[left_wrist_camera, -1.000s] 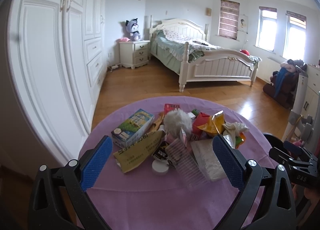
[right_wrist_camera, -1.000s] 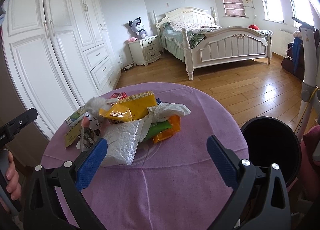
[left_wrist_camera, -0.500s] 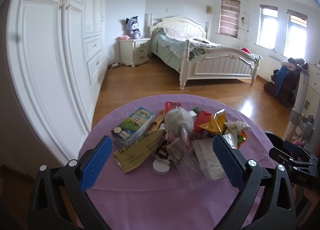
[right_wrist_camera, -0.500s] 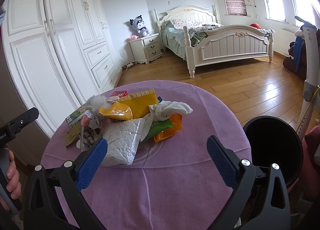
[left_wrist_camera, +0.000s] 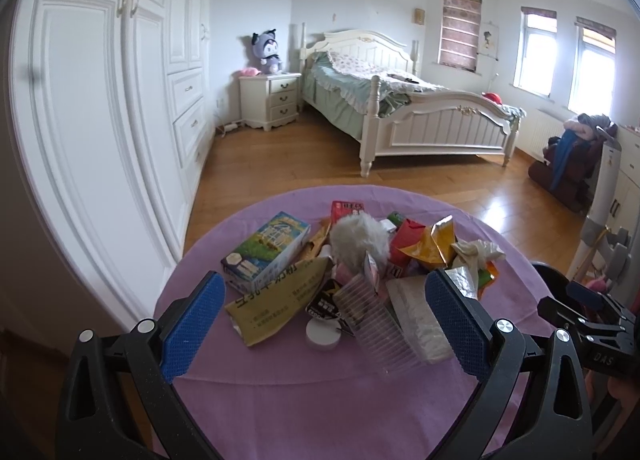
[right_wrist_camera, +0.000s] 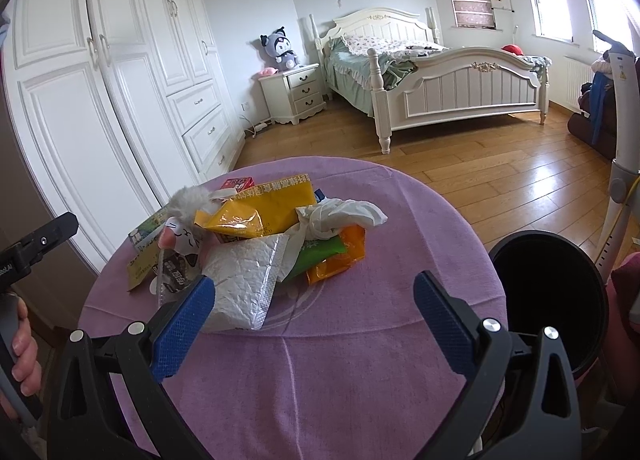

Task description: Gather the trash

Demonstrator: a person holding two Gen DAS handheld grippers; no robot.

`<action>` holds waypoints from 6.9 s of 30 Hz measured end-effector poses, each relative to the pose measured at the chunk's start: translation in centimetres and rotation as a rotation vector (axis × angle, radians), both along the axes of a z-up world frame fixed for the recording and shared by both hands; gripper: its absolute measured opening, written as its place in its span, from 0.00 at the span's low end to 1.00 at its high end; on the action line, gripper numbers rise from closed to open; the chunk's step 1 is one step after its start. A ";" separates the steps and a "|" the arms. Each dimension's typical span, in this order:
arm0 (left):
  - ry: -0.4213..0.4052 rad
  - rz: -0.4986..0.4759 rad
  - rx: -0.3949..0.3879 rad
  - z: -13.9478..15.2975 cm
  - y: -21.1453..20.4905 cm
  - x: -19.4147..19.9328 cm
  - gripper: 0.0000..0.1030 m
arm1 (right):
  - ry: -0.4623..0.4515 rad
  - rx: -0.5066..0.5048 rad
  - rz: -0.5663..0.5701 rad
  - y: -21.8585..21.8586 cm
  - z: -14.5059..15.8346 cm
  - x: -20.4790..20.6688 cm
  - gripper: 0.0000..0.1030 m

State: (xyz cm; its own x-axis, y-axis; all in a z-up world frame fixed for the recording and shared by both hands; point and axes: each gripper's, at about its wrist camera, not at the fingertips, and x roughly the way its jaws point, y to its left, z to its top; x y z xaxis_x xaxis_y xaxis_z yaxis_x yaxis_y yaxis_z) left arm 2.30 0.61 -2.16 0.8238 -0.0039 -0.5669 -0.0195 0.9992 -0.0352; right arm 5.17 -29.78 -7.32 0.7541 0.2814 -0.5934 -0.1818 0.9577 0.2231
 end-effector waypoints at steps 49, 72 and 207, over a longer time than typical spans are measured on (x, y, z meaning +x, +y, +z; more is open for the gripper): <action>0.267 -0.223 -0.051 -9.7 10.6 19.8 0.67 | 0.184 -0.196 0.417 17.1 -0.3 14.2 0.85; 0.043 -0.214 -0.178 -2.8 8.6 13.3 0.51 | 0.032 0.188 0.361 8.2 5.8 9.9 0.44; 0.120 -0.438 -0.128 -1.8 -9.5 9.7 0.14 | 0.292 0.047 0.340 1.4 -5.8 4.6 0.46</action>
State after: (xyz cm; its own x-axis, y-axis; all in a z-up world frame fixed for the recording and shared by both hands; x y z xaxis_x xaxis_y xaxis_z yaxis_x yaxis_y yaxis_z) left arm 12.04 -8.92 -3.94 0.6573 -0.4126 -0.6307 0.3919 0.9019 -0.1817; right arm 9.75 -28.36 -13.10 0.4165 0.5161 -0.7484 -0.4075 0.8419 0.3538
